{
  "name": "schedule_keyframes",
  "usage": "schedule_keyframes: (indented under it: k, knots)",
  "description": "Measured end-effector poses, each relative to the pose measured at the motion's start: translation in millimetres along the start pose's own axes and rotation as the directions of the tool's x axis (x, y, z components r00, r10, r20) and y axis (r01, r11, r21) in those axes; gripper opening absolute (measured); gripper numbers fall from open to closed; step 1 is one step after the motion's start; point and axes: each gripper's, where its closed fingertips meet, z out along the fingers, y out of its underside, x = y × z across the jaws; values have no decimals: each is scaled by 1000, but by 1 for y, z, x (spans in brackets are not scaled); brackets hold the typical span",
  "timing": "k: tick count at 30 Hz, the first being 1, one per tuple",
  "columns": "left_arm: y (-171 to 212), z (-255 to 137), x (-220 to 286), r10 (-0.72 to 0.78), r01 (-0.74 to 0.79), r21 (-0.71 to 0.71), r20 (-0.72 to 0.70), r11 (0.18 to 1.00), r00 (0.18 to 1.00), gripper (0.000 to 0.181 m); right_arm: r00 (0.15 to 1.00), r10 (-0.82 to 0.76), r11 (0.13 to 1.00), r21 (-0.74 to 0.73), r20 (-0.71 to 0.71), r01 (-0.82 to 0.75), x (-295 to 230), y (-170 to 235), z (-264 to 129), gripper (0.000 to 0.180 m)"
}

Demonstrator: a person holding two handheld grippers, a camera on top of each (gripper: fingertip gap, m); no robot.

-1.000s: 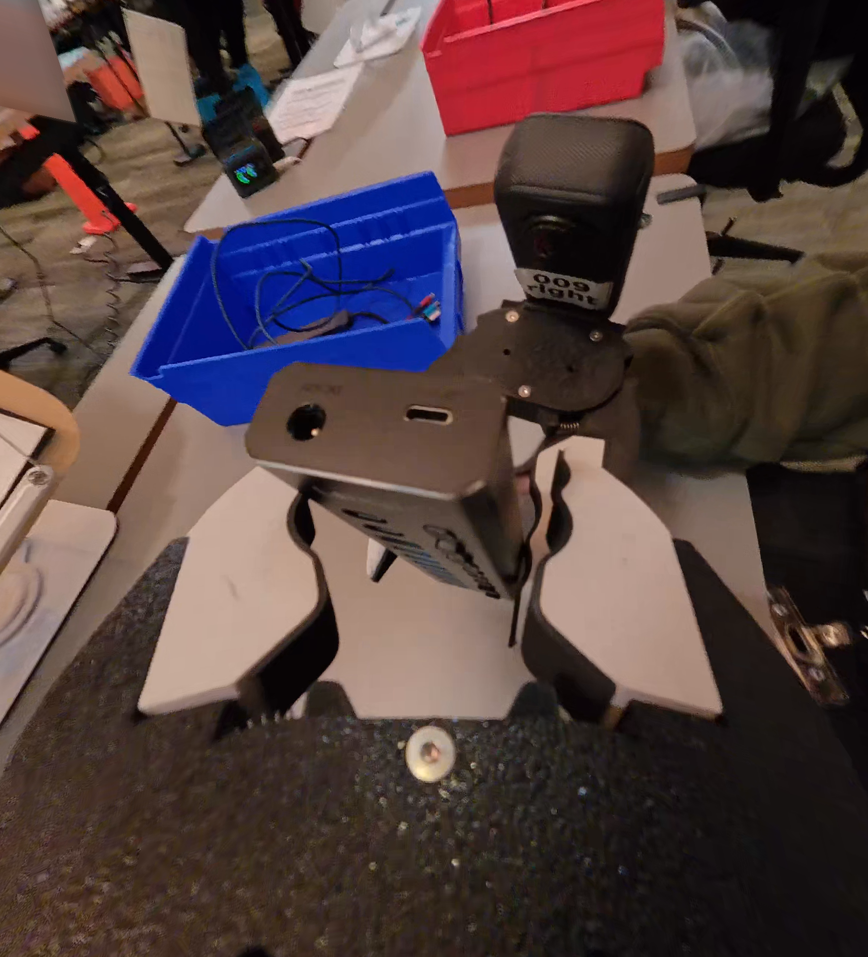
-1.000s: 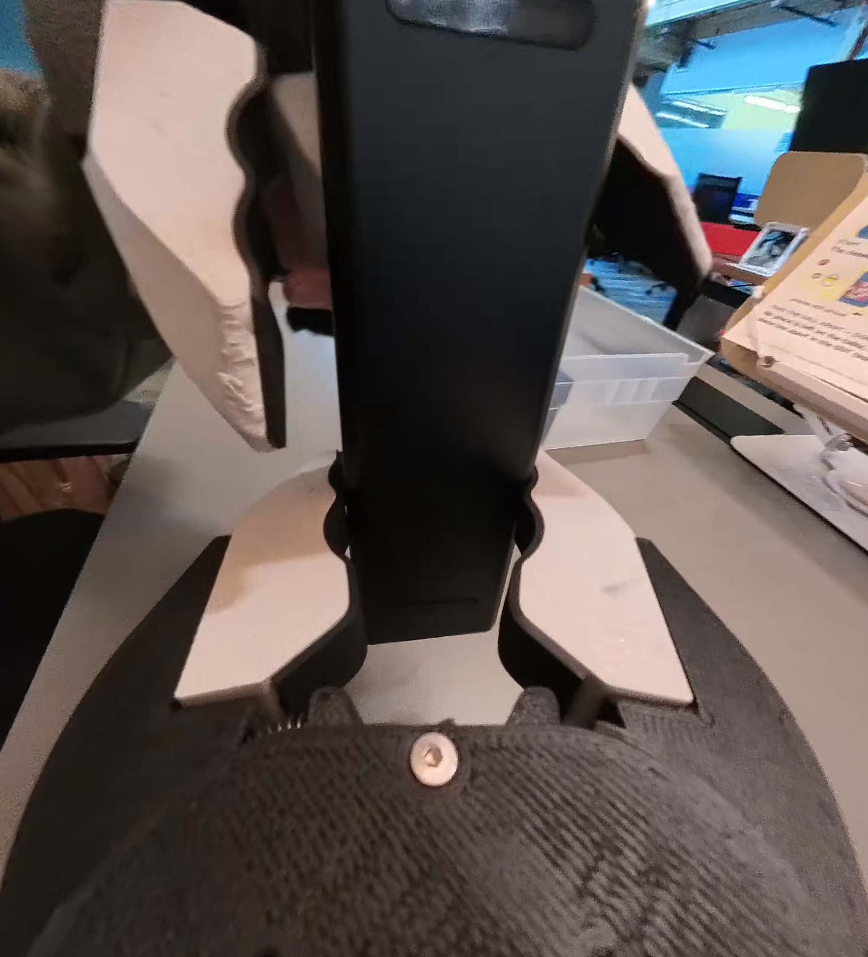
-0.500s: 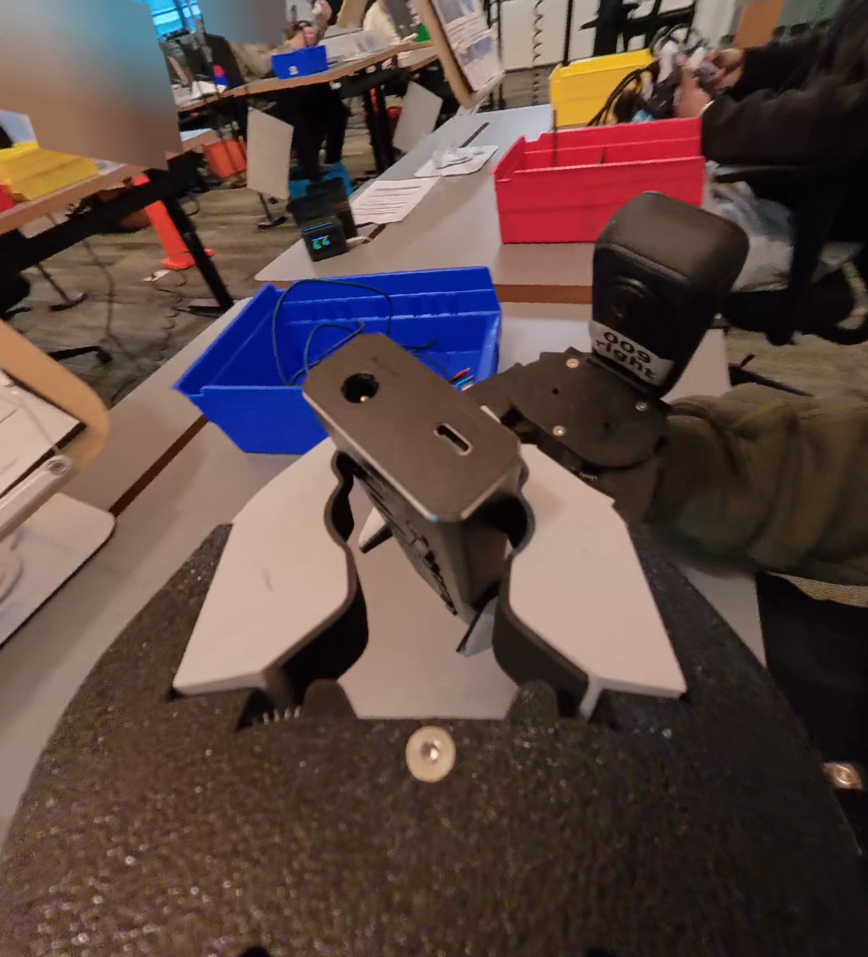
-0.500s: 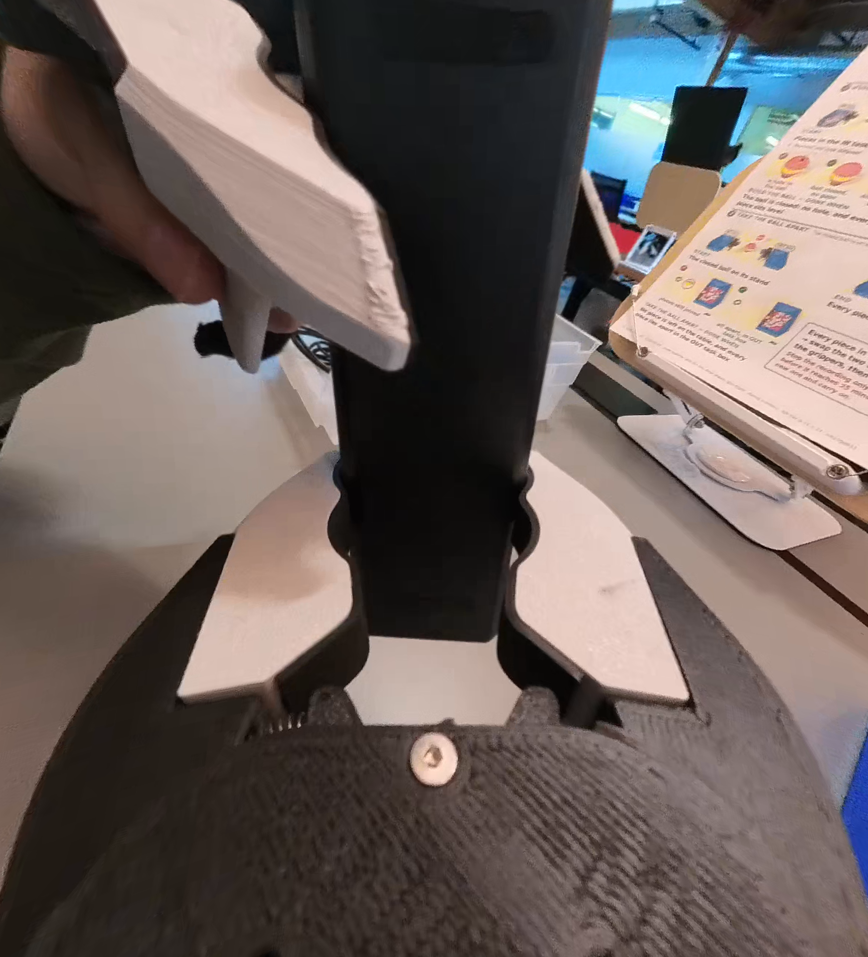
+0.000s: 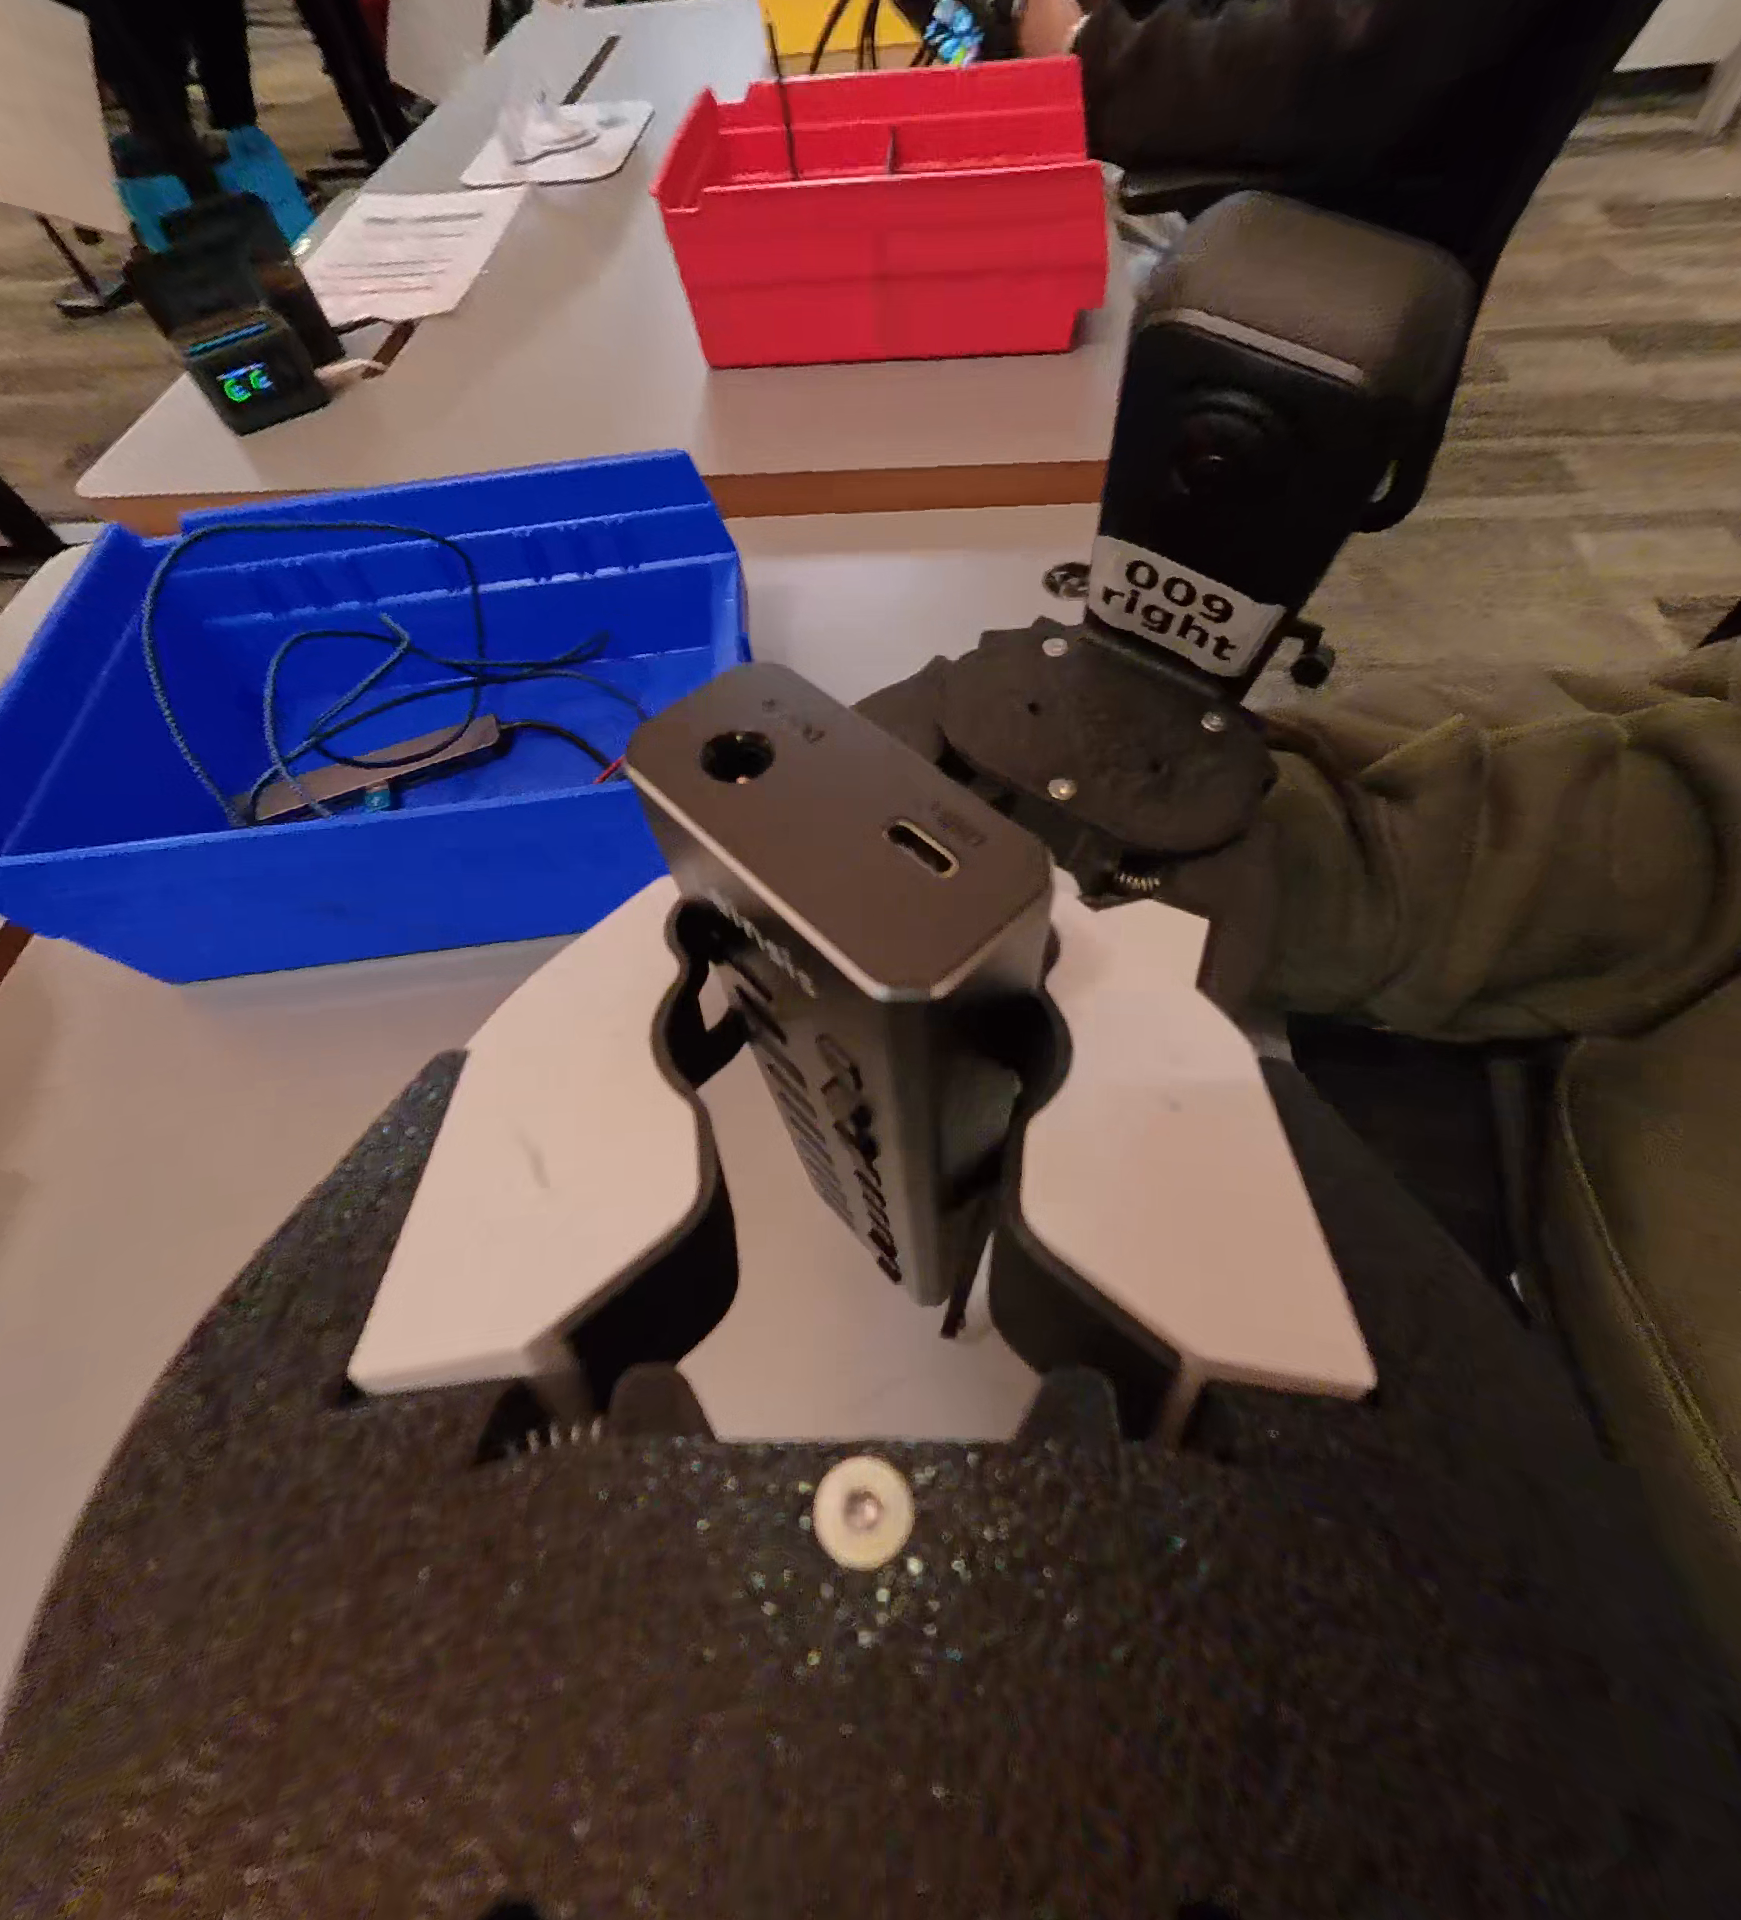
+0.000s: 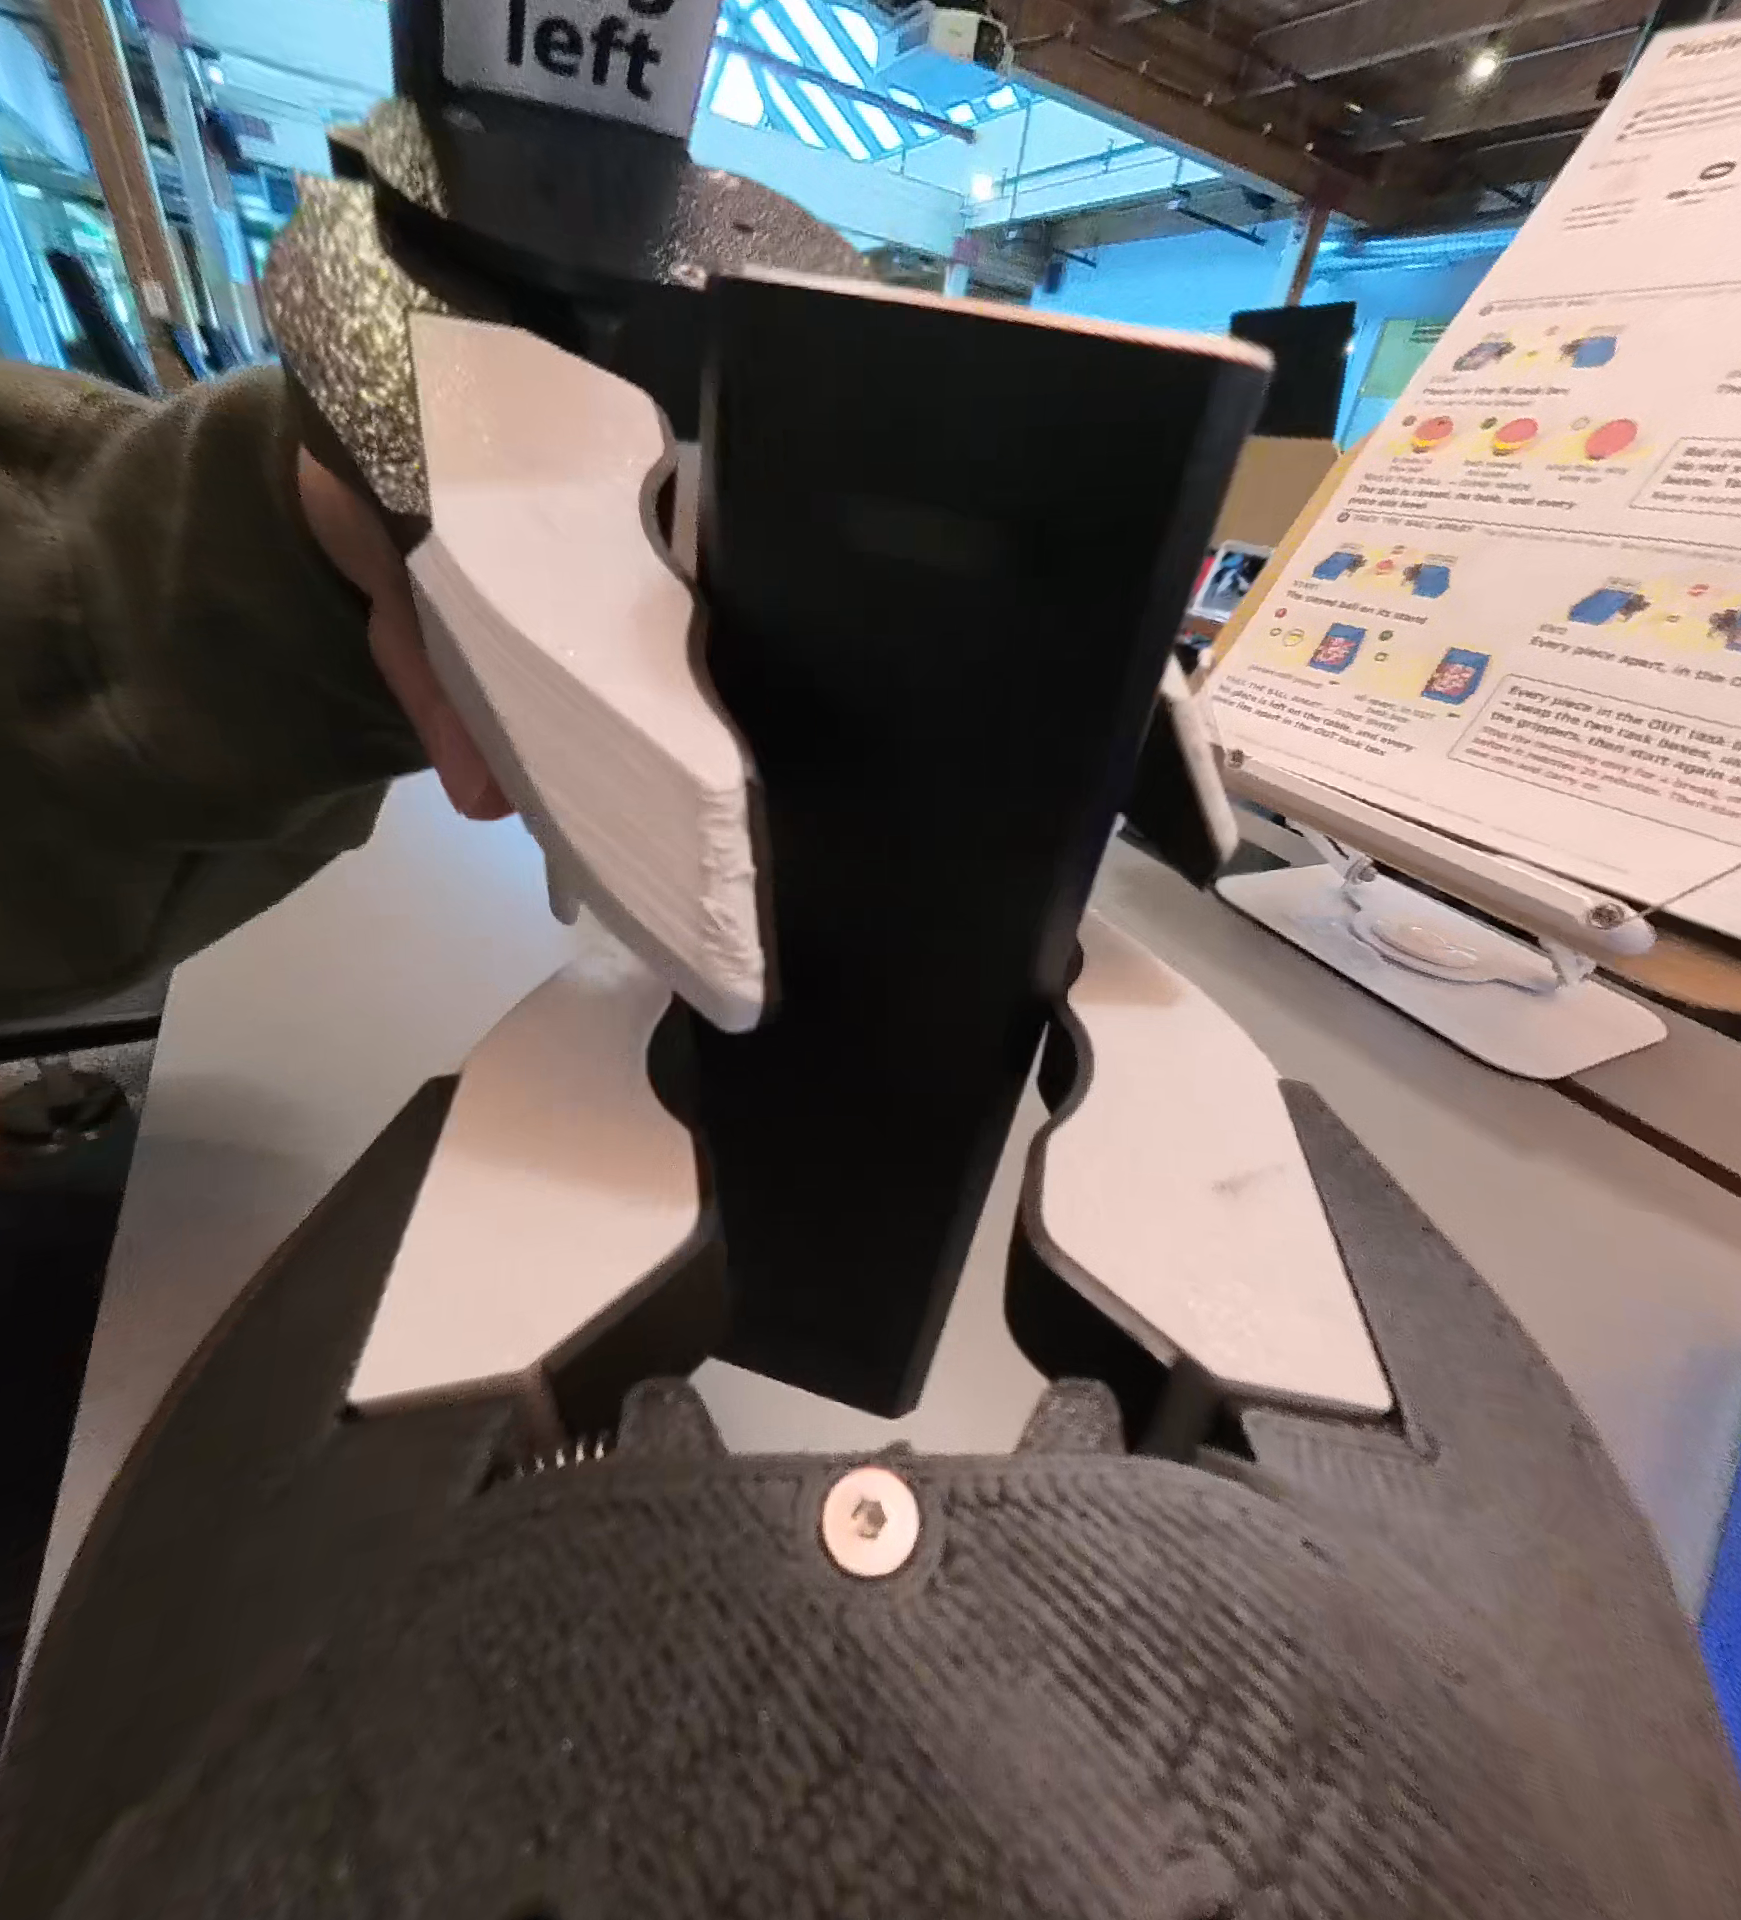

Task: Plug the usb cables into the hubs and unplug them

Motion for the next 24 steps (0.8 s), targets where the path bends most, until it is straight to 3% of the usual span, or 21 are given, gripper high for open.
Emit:
schedule_keyframes:
  k: [4,7,9,15,20,24]
  knots:
    - [3,7,-1,-64,68,-36,99,997,993,56,992,129,991,-19,-10,-129,-1,8,-2,64]
    - [7,7,-16,-3,35,-92,325,995,946,56,988,108,993,-28,-109,-112,9,18,-2,62]
    - [0,9,-14,-58,70,-19,360,997,931,55,991,85,995,-40,-103,-90,8,17,-2,63]
    - [-2,1,-10,-79,67,47,343,997,936,57,999,16,999,-46,-35,-18,3,15,-6,62]
    - [0,-5,3,-85,69,100,167,993,982,62,998,34,999,-40,43,-32,-6,20,-3,62]
    - [-10,-22,-1,-58,37,145,143,989,988,63,997,47,998,-42,66,-44,-8,22,-2,62]
